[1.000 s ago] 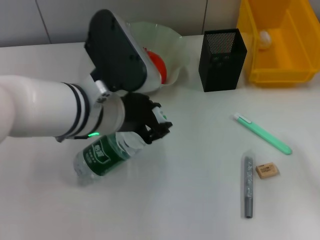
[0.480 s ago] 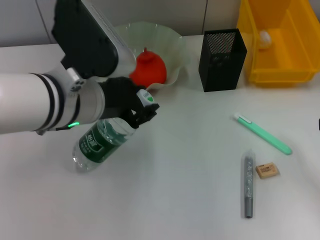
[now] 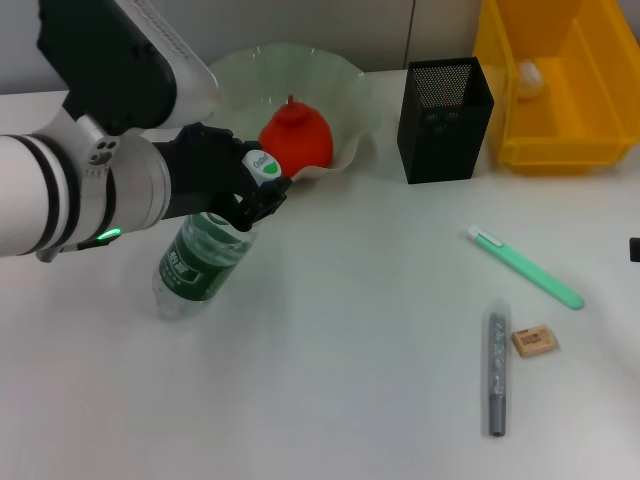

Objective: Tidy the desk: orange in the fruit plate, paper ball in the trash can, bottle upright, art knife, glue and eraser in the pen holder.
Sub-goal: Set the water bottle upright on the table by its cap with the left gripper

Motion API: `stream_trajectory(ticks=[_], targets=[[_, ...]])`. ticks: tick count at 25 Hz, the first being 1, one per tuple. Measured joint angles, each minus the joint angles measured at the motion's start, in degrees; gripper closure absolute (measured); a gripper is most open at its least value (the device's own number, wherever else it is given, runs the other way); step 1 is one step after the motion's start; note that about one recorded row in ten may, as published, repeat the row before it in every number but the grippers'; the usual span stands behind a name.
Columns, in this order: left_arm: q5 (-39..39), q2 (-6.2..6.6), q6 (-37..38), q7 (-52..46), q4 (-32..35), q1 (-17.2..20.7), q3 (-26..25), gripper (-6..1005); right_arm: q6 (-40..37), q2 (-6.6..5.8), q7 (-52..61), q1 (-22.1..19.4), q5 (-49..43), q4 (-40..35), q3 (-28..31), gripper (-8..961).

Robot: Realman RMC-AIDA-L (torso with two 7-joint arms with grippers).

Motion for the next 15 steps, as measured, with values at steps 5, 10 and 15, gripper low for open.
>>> stream_trajectory(ticks=[5, 10, 15], targets=[[-3.51, -0.01, -0.61, 1.53, 1.32, 1.82, -1.04, 564, 0.41, 0.02, 0.02, 0.09, -0.30, 0.18, 0.00, 252], [-8.61, -0.01, -0.91, 4.37, 1.46, 3.06, -3.29, 564, 0.42, 0.02, 0.04, 0.30, -0.85, 0.18, 0.00, 253], [-9.83, -0.01, -1.59, 5.19, 1.54, 4.29, -4.48, 564, 0.41, 0.02, 0.05, 0.45, -0.99, 0.18, 0.01, 253]])
